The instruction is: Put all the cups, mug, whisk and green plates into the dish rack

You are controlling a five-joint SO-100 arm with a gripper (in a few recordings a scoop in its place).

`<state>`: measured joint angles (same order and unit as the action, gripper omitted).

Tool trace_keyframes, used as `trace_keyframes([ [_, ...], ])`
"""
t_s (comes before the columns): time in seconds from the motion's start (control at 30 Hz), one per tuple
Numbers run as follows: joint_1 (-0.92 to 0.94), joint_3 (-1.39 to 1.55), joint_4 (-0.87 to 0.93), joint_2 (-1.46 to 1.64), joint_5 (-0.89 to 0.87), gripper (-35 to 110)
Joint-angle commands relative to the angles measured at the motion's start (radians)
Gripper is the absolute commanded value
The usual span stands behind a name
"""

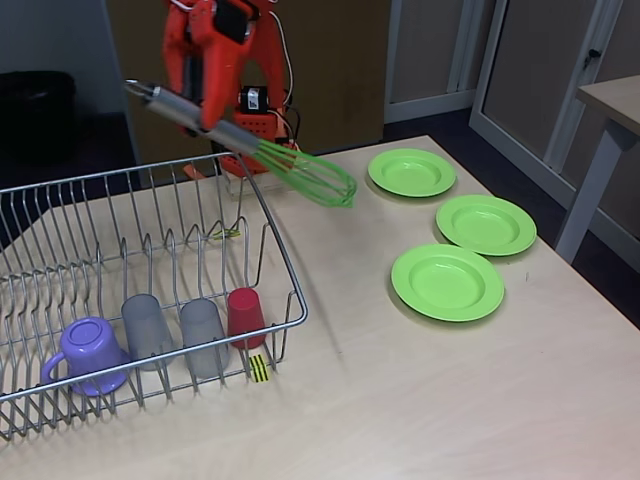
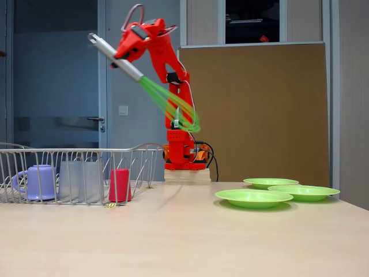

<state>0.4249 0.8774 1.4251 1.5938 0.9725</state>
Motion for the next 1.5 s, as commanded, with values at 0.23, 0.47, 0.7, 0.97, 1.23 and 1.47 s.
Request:
trace_keyframes([
  [0.23, 0.419, -0.325, 0.160, -0.229, 0.066, 0],
  [0.47, 0.476, -0.391, 0.144, -0.462, 0.097, 0],
  [0.7, 0.457, -0.551, 0.089, -0.767, 0.104, 0],
  [0.97, 0.448, -0.603, 0.043, -0.954, 0.101, 0],
  [1.23, 0.417, -0.618, -0.025, -1.085, 0.100, 0],
  [1.47, 0.387, -0.653, -0.080, -1.166, 0.094, 6],
])
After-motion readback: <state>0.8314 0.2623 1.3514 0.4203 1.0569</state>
